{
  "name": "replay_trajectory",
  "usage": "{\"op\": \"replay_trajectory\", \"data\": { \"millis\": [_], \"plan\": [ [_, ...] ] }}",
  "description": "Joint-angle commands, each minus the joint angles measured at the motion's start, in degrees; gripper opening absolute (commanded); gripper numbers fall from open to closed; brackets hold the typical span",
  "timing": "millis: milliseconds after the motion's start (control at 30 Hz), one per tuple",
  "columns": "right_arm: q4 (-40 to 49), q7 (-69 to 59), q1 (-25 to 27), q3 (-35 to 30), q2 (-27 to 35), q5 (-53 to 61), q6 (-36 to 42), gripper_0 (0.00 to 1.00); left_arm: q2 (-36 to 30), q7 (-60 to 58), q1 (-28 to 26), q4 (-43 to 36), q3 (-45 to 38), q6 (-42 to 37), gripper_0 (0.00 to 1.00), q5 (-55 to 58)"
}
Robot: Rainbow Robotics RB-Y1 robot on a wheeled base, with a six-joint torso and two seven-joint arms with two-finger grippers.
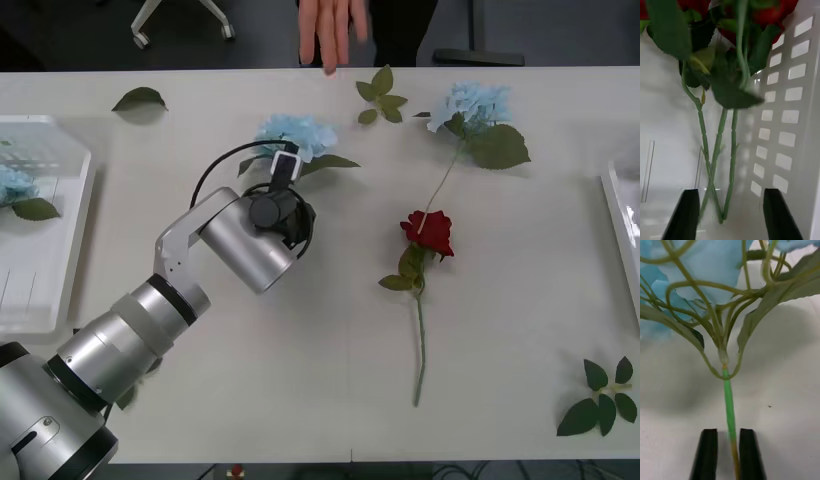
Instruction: Place the red flowers into the right box and the blue flowers into the left box. If a person shows an open palm, hand one flower to the person first, then continue sorting.
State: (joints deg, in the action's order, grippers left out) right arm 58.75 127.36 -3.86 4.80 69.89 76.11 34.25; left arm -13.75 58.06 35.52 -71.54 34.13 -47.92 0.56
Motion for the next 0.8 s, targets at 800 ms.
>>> {"op": "replay_trajectory", "data": {
  "millis": [800],
  "plan": [
    [22.99,-30.42,-7.39,-4.89,2.79,5.27,28.6,0.86,-4.01,1.09,-2.65,-5.89,0.68,-1.65,0.0,0.14]
  ]
}}
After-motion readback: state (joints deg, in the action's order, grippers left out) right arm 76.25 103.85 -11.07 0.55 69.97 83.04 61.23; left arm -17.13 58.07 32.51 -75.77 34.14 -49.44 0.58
